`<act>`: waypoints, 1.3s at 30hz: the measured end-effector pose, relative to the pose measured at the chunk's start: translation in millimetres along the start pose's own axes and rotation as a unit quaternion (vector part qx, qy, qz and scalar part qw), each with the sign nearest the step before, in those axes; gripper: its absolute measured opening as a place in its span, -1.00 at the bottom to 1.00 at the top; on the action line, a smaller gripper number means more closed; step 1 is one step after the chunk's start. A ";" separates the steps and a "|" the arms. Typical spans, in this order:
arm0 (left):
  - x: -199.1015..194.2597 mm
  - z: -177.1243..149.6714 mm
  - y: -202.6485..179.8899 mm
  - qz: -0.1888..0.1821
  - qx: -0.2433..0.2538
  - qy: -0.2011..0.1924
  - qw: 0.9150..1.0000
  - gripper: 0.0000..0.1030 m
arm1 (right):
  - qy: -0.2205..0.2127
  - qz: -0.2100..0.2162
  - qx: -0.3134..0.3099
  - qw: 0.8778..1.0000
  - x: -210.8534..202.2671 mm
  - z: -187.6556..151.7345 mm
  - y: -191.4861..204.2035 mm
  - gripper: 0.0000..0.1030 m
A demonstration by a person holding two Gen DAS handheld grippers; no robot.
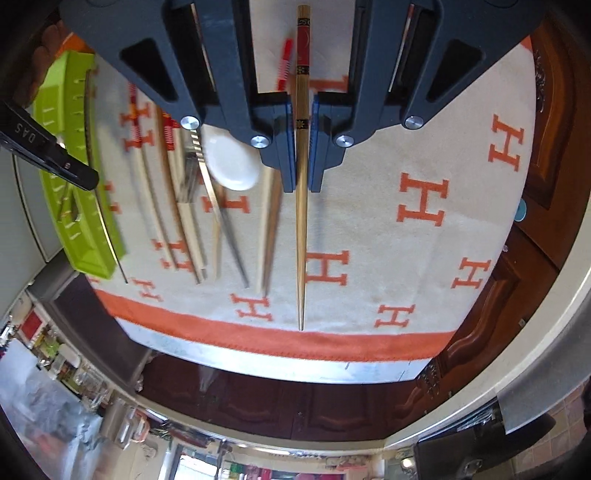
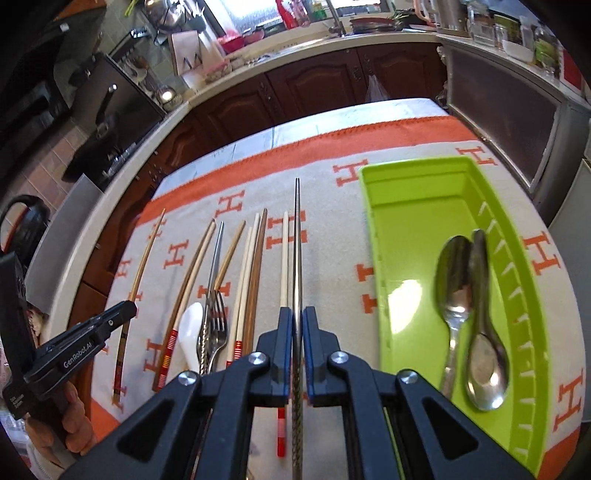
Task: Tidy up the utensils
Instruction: 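Carry the metal chopstick into the tray with right gripper while left drops its chopstick there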
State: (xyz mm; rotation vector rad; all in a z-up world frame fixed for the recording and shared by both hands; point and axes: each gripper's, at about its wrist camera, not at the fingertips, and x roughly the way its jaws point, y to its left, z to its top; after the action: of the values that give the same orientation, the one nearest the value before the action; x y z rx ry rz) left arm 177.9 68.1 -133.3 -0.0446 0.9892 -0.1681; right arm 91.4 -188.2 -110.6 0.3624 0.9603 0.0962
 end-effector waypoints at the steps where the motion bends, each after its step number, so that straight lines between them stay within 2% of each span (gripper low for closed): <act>1: -6.9 -0.2 -5.1 -0.005 0.002 -0.002 1.000 -0.92 | -0.006 0.003 0.004 1.000 -9.7 -1.0 -4.3 -0.90; 5: -34.1 -1.1 -39.4 -0.044 0.016 -0.011 0.999 -0.92 | -0.013 0.002 0.010 1.000 -32.5 -2.9 -22.9 -0.90; 9: -48.4 -4.0 -90.7 -0.088 0.039 -0.004 0.995 -0.92 | -0.023 -0.026 0.010 0.999 -50.4 -6.5 -50.3 -0.90; 14: -48.3 -7.3 -159.6 -0.118 0.065 0.013 0.991 -0.92 | -0.028 -0.051 0.039 0.998 -60.5 -11.9 -86.8 -0.89; 20: -37.3 -15.1 -227.3 -0.136 0.071 0.033 0.988 -0.92 | -0.015 -0.065 0.031 0.997 -55.1 -9.2 -107.9 -0.89; 27: -5.6 -35.0 -260.2 -0.141 0.063 0.071 0.985 -0.92 | 0.002 -0.049 0.025 0.998 -43.4 -16.4 -116.0 -0.88; 34: -4.9 -45.2 -258.7 -0.127 0.071 0.062 0.987 -0.91 | -0.009 -0.027 0.033 0.999 -50.8 -24.0 -114.2 -0.87; 35: -8.0 -45.2 -258.5 -0.124 0.075 0.058 0.988 -0.86 | -0.012 -0.029 0.033 0.999 -52.4 -24.1 -113.6 -0.86; 37: -13.4 -46.1 -255.5 -0.123 0.077 0.056 0.988 -0.62 | -0.020 -0.033 0.031 0.999 -57.8 -26.0 -111.0 -0.84; 39: -18.8 -46.9 -249.1 -0.116 0.072 0.053 0.989 -0.10 | -0.025 -0.035 0.032 0.999 -61.9 -27.1 -108.9 -0.78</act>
State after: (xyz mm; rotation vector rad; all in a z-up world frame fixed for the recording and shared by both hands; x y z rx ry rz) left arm 98.5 -172.7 -115.1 -0.0187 1.0740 -0.4594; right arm 25.2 -297.8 -113.7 0.3883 0.9279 -0.0067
